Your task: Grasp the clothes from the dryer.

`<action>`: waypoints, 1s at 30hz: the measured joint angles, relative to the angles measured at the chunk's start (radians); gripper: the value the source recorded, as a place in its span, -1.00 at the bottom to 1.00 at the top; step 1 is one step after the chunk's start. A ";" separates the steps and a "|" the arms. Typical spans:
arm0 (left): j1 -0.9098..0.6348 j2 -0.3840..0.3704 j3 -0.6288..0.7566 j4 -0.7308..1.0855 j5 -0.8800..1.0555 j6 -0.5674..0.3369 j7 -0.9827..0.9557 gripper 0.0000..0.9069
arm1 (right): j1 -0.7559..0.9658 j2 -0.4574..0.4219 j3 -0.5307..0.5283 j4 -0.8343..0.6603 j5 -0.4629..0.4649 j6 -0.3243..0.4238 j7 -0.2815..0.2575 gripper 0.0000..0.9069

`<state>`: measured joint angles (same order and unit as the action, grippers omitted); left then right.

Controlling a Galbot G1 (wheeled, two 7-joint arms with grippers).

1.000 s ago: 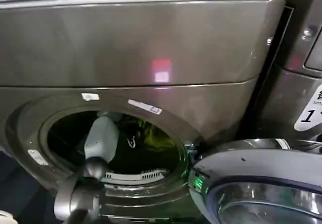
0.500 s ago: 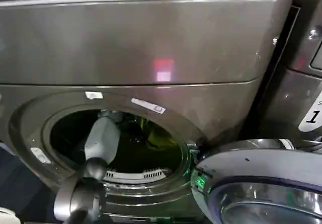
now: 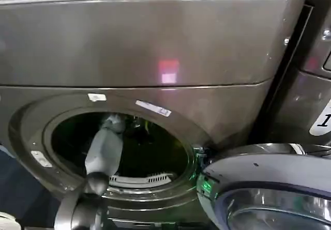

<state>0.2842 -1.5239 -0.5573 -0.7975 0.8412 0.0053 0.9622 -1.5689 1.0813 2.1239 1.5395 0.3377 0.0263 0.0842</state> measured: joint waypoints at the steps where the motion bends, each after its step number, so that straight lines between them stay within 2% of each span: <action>1: 0.006 -0.003 0.000 -0.016 -0.027 0.012 -0.029 -1.00 | 0.002 0.001 -0.001 0.008 0.006 -0.007 0.002 1.00; 10: 0.041 -0.031 0.017 -0.141 -0.262 0.111 -0.300 -1.00 | -0.010 -0.001 0.018 0.008 0.019 -0.012 0.012 1.00; 20: 0.040 -0.078 0.038 -0.223 -0.581 0.238 -0.707 -1.00 | -0.023 0.011 0.054 -0.003 0.014 -0.009 0.031 1.00; 30: 0.032 -0.085 0.041 -0.226 -0.763 0.286 -0.932 -1.00 | -0.034 0.023 0.069 -0.007 0.014 -0.001 0.038 1.00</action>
<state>0.3167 -1.6093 -0.5166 -1.0239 0.0784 0.2915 0.0306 -1.6029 1.1039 2.1930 1.5329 0.3517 0.0249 0.1224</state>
